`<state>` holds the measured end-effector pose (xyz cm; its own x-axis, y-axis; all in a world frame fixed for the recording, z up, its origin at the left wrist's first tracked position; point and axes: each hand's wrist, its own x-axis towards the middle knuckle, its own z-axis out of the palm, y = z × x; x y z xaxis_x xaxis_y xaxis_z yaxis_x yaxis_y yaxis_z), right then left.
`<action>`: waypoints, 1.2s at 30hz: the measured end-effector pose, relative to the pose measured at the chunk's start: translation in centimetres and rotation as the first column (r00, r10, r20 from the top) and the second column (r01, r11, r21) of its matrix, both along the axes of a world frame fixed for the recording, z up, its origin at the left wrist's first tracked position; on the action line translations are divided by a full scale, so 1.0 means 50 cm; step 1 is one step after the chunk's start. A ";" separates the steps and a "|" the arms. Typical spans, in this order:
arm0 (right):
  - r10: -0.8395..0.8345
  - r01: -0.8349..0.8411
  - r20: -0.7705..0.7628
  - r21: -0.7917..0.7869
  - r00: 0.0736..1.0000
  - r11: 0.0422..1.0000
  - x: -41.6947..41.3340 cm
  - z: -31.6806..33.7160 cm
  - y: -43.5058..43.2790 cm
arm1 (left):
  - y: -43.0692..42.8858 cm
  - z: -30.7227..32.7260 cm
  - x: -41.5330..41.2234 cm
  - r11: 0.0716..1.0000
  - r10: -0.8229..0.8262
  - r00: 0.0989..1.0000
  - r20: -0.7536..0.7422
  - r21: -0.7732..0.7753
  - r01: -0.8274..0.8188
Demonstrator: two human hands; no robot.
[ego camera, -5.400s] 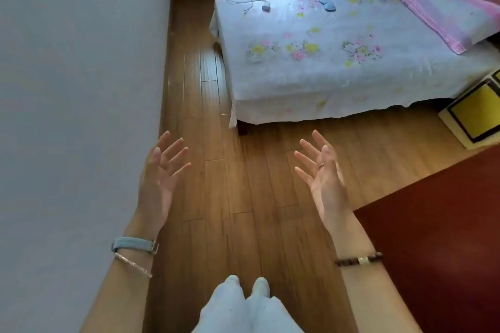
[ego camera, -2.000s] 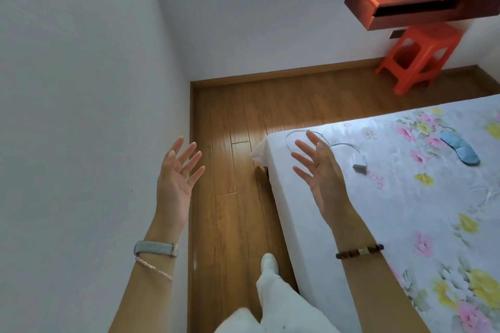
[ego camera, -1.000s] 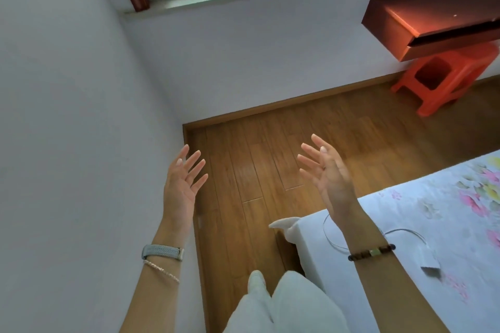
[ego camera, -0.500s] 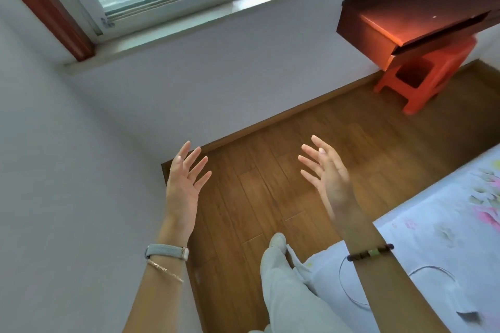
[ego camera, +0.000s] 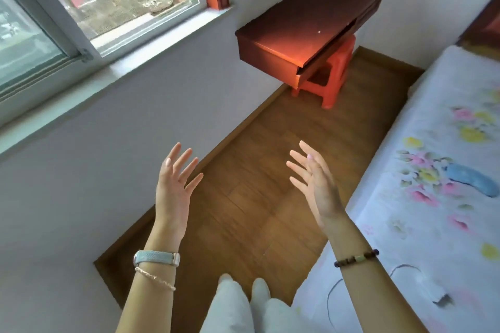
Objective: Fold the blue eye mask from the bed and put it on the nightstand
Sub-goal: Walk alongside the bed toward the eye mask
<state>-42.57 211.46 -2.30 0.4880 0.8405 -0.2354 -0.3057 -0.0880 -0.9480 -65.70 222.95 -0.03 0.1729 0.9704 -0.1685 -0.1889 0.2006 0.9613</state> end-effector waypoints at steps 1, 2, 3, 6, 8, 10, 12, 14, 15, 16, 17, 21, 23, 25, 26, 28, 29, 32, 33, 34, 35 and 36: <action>-0.034 0.034 0.006 -0.013 0.999 0.999 0.021 -0.002 0.003 | 0.020 -0.004 0.029 0.999 -0.036 0.999 0.003 -0.006 0.036; -0.068 0.068 0.008 -0.025 0.998 0.997 0.043 -0.005 0.004 | 0.037 -0.009 0.058 0.997 -0.076 0.997 0.005 -0.013 0.076; -0.104 0.104 0.005 -0.035 0.995 0.994 0.064 -0.007 0.004 | 0.054 -0.014 0.089 0.993 -0.116 0.993 0.008 -0.022 0.116; -0.220 0.219 -0.010 -0.053 0.976 0.974 0.127 -0.012 0.010 | 0.104 -0.032 0.177 0.973 -0.226 0.974 0.028 -0.044 0.227; -0.297 0.295 -0.020 -0.061 0.955 0.953 0.169 -0.013 0.019 | 0.142 -0.044 0.239 0.951 -0.306 0.952 0.025 -0.039 0.307; -0.364 0.363 -0.017 -0.064 0.931 0.930 0.209 -0.010 0.034 | 0.184 -0.054 0.303 0.921 -0.387 0.922 0.023 -0.033 0.388; -0.429 0.428 -0.009 -0.060 0.903 0.902 0.249 -0.005 0.052 | 0.230 -0.064 0.369 0.884 -0.467 0.884 0.019 -0.019 0.467; -0.493 0.492 -0.001 -0.060 0.870 0.869 0.291 -0.001 0.071 | 0.276 -0.072 0.435 0.840 -0.543 0.840 0.007 -0.018 0.543; -0.521 0.520 0.002 -0.061 0.854 0.852 0.313 0.002 0.080 | 0.299 -0.075 0.468 0.818 -0.575 0.818 0.003 -0.024 0.575; -0.547 0.546 0.003 -0.064 0.837 0.835 0.334 0.004 0.089 | 0.320 -0.077 0.500 0.795 -0.606 0.795 0.002 -0.031 0.606; -0.571 0.570 0.002 -0.069 0.821 0.819 0.353 0.006 0.096 | 0.338 -0.078 0.532 0.773 -0.634 0.773 -0.001 -0.038 0.633; -0.672 0.670 -0.004 -0.087 0.740 0.738 0.428 0.011 0.116 | 0.394 -0.082 0.666 0.691 -0.722 0.692 0.002 -0.055 0.721; -0.728 0.724 -0.011 -0.092 0.686 0.683 0.462 0.010 0.117 | 0.405 -0.083 0.734 0.637 -0.769 0.639 0.008 -0.062 0.768; -0.772 0.768 -0.020 -0.097 0.635 0.633 0.492 0.010 0.112 | 0.407 -0.081 0.801 0.573 -0.818 0.576 0.014 -0.071 0.816; -0.793 0.788 -0.025 -0.102 0.609 0.608 0.506 0.009 0.107 | 0.405 -0.080 0.832 0.542 -0.838 0.545 0.021 -0.072 0.837; -0.827 0.821 -0.023 -0.108 0.561 0.560 0.536 0.006 0.096 | 0.399 -0.076 0.897 0.487 -0.872 0.489 0.032 -0.063 0.871; -0.843 0.837 -0.025 -0.110 0.538 0.537 0.553 0.002 0.089 | 0.395 -0.075 0.930 0.461 -0.886 0.463 0.034 -0.058 0.886; -0.888 0.881 -0.039 -0.113 0.459 0.460 0.611 -0.011 0.066 | 0.377 -0.076 1.031 0.391 -0.919 0.394 0.035 -0.063 0.918; -0.899 0.892 -0.041 -0.115 0.436 0.438 0.631 -0.015 0.057 | 0.369 -0.079 1.065 0.373 -0.926 0.376 0.032 -0.070 0.925; -0.910 0.902 -0.042 -0.117 0.413 0.415 0.652 -0.019 0.047 | 0.360 -0.082 1.101 0.357 -0.933 0.360 0.028 -0.077 0.931; -0.921 0.914 -0.045 -0.119 0.386 0.389 0.674 -0.023 0.036 | 0.349 -0.085 1.136 0.340 -0.939 0.344 0.026 -0.086 0.936; -0.933 0.925 -0.051 -0.120 0.357 0.361 0.695 -0.027 0.024 | 0.335 -0.087 1.172 0.321 -0.945 0.325 0.024 -0.097 0.942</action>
